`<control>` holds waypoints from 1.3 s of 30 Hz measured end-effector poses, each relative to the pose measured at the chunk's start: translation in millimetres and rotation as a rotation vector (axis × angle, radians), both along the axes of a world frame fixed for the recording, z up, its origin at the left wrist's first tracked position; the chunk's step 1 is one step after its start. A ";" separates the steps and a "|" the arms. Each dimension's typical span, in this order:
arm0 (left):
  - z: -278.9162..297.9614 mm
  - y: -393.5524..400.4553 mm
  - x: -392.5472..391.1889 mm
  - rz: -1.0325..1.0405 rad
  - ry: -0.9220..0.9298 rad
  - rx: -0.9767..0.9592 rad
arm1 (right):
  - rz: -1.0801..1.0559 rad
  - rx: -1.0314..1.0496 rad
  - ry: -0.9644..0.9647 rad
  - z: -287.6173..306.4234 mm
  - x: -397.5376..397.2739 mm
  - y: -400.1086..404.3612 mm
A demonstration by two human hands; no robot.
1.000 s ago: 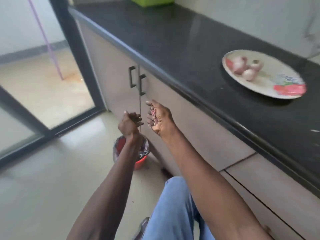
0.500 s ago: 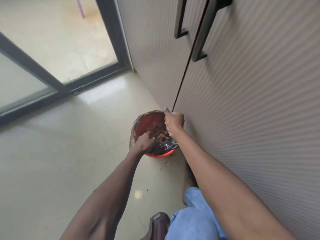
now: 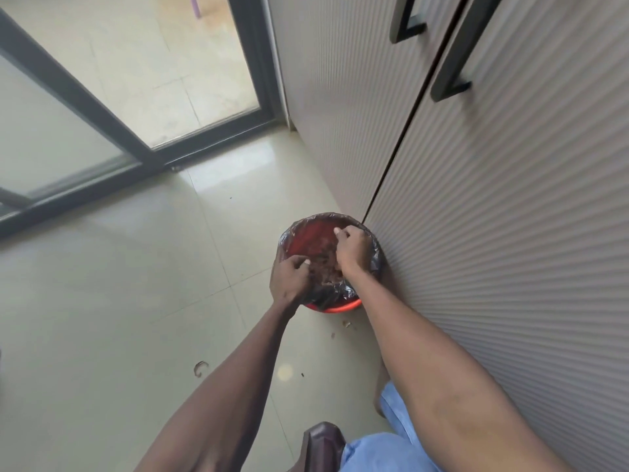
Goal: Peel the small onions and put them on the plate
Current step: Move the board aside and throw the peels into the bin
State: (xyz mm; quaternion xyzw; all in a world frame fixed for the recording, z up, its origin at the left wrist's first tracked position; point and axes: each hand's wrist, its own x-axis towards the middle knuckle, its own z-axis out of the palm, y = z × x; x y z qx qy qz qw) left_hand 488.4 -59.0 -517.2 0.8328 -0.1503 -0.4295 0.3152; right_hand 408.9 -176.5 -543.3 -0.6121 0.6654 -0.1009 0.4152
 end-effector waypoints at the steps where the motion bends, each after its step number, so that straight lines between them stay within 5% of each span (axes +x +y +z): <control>1: 7.2 -2.1 -2.2 0.041 0.011 -0.011 | -0.034 -0.027 -0.031 5.9 0.8 -1.7; 3: 18.4 -6.5 -7.1 0.161 0.090 -0.031 | -0.054 0.166 -0.070 23.6 3.8 -6.5; 6: 35.8 -7.6 -11.5 0.264 0.113 -0.039 | -0.073 0.763 -0.419 57.2 -2.9 -5.8; 11: 87.6 -2.4 -20.1 0.313 0.136 -0.088 | -0.363 0.889 -0.750 113.2 -29.1 9.8; 18: 200.0 26.2 -82.6 0.354 0.098 -0.388 | -0.522 0.654 -1.235 254.0 -79.4 75.0; 23: 302.7 66.7 -148.5 0.359 0.075 -0.663 | -0.434 0.378 -1.427 371.0 -141.1 148.1; 30: 447.2 103.8 -275.3 -0.018 0.184 -1.110 | -0.361 -0.200 -1.593 524.6 -279.3 238.4; 34: 500.2 110.6 -355.5 -0.570 0.043 -1.222 | -0.545 -0.600 -1.348 573.8 -367.0 262.0; 39: 505.9 130.9 -423.1 -1.118 -0.497 -1.063 | -0.565 -0.779 -0.025 579.1 -470.3 299.2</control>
